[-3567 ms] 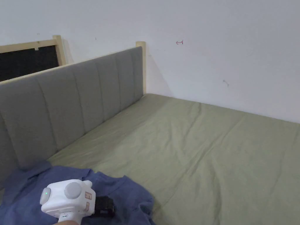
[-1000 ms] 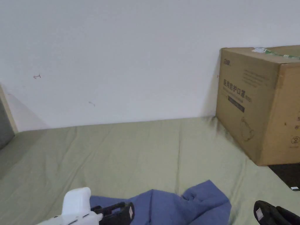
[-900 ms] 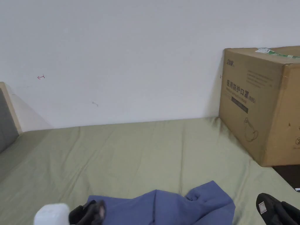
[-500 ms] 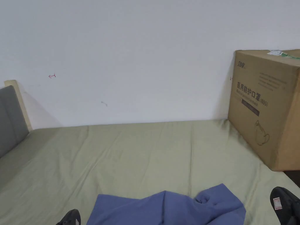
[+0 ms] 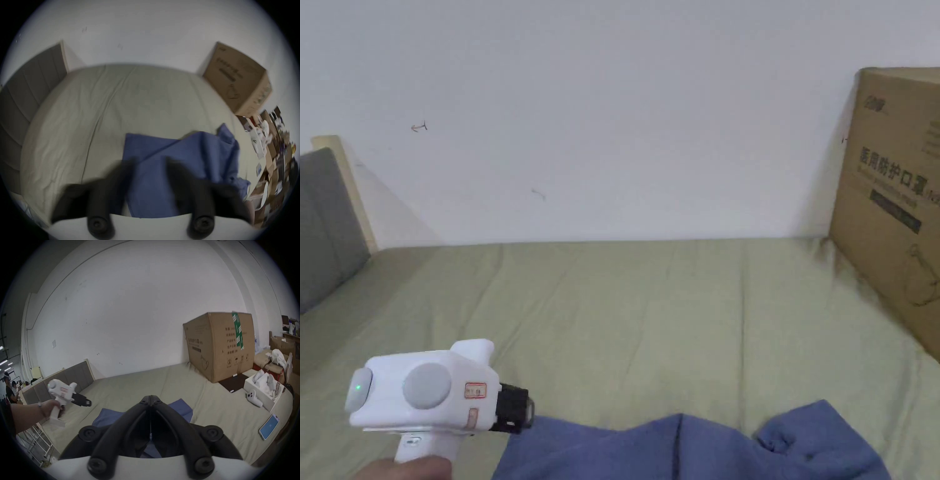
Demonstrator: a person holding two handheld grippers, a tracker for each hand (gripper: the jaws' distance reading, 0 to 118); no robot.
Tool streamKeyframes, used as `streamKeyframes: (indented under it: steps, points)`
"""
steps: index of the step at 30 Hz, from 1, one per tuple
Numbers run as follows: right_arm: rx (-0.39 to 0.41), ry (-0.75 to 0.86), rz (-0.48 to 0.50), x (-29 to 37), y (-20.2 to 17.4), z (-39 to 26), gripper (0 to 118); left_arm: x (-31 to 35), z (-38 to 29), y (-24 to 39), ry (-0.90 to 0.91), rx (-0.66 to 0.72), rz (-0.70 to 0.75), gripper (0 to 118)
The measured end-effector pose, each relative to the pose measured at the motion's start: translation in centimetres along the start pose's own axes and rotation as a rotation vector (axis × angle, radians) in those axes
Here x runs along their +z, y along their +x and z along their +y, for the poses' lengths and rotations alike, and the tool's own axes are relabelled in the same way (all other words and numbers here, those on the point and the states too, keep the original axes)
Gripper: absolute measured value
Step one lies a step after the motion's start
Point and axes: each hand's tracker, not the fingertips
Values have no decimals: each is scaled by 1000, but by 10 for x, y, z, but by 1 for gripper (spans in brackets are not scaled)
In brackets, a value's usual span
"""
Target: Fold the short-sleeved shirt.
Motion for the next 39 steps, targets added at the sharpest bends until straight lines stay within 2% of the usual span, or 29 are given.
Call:
streamKeyframes:
  steps: [1, 2, 4, 8, 12, 13, 15, 16, 17, 18, 19, 20, 23, 26, 27, 28, 29, 30, 32, 34, 35, 38, 39]
  points:
    - [-4, -21, -5, -8, 4, -3, 0, -26, 6, -13, -41, 46, 18, 115]
    - [-9, -42, -9, -13, 6, -5, 0, -39, 5, -19, -39, 62, 18, 112]
    - [-29, -76, -14, -23, 13, -10, 0, -66, 16, -29, -17, 75, 42, 112]
    - [-68, -152, -24, -41, 27, -21, 0, -120, 20, -26, -78, -26, 120, 112]
    - [-77, -182, -40, -52, 33, -30, 0, -169, 0, -15, -210, -60, 70, 112]
    - [-75, -189, -47, -54, 35, -32, 0, -166, -7, -8, -144, -146, 156, 113]
    - [-74, -203, -54, -57, 37, -34, 0, -160, -8, -10, -106, -120, 143, 111]
    - [-73, -209, -60, -59, 38, -34, 0, -156, -10, -12, -88, -101, 132, 105]
    - [-77, -212, -60, -61, 41, -33, 0, -143, -16, -8, -35, -105, 129, 94]
    - [-82, -213, -51, -63, 45, -31, 0, -132, -19, -6, 9, -120, 141, 64]
    - [-86, -211, -41, -67, 49, -27, 0, -120, -22, -2, 49, -135, 155, 19]
    - [-90, -211, -34, -74, 54, -23, 0, -111, -24, -1, 72, -143, 152, 2]
    - [-133, -326, 53, -121, 84, -3, 0, -73, -34, 1, 126, -132, 63, 2]
    - [-195, -498, -3, -194, 116, 15, 0, -38, -40, 1, 195, -124, 68, 2]
    - [-219, -577, -41, -220, 125, 18, 26, -28, -41, -1, 203, -106, 46, 2]
    - [-262, -676, -60, -247, 137, 18, 72, -20, -42, -3, 204, -88, 33, 2]
    - [-326, -736, -99, -271, 149, 15, 107, -13, -42, -5, 205, -82, 31, 2]
    - [-347, -834, -131, -294, 160, 9, 116, -1, -46, 5, 209, -79, 30, 2]
    - [-324, -893, -168, -326, 172, -6, 116, 11, -48, 6, 216, -82, 33, 2]
    - [-212, -919, -324, -346, 175, -22, 116, 7, -47, -2, 208, -91, 40, 2]
    - [-184, -937, -351, -355, 176, -32, 116, 9, -47, -4, 201, -93, 41, 2]
    - [-237, -1049, -292, -370, 178, -56, 113, 11, -51, -7, 181, -89, 38, 2]
    - [-251, -1072, -248, -370, 175, -62, 104, 10, -52, -8, 167, -93, 43, 2]
